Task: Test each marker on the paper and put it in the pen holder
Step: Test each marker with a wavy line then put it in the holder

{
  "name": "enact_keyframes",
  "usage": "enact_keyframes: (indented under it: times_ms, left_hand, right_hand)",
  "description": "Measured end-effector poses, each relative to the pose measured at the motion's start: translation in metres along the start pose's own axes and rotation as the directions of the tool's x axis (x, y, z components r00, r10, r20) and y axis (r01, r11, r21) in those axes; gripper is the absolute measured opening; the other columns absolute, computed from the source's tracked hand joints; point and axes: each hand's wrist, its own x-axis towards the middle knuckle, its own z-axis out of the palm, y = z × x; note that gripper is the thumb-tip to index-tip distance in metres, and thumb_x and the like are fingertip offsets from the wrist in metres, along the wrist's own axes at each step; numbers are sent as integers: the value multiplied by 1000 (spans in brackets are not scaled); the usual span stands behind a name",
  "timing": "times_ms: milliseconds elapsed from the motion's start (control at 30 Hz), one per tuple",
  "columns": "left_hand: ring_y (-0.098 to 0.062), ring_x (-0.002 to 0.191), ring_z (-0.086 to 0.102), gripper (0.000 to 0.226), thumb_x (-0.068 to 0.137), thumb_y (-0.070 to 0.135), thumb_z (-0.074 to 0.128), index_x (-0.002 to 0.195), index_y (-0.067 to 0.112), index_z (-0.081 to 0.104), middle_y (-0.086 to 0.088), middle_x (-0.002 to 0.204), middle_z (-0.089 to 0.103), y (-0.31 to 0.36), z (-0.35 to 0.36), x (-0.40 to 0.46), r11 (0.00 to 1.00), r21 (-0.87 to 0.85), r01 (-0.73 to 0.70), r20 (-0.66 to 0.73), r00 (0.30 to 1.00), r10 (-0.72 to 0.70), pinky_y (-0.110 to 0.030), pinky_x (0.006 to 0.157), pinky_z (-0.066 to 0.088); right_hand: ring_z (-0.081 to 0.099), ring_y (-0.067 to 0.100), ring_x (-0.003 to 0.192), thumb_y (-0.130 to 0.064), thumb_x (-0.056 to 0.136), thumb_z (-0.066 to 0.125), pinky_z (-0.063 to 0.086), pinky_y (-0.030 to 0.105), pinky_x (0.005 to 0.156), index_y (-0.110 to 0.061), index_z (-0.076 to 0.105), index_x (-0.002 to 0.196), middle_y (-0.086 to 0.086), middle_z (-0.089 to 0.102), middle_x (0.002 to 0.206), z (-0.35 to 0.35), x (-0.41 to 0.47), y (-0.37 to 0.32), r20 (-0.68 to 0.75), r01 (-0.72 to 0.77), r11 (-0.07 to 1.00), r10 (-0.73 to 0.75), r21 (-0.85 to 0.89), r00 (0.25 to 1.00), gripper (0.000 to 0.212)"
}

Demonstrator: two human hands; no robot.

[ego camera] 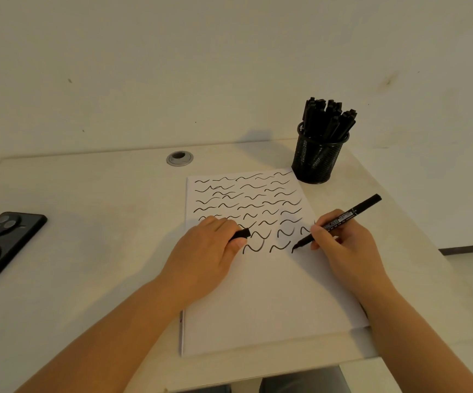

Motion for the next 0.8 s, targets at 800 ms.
enact_keyframes:
  times_ms: [800]
  left_hand:
    - [-6, 79, 50, 43, 91, 54, 27, 101, 24, 57, 15, 85, 58, 1, -1, -1, 994, -106, 2, -57, 998, -8, -26, 66, 43]
  right_hand:
    - [51, 5, 49, -14, 89, 55, 42, 14, 49, -20, 57, 74, -4, 60, 53, 6, -4, -38, -184, 53, 935, 13, 351, 983, 16]
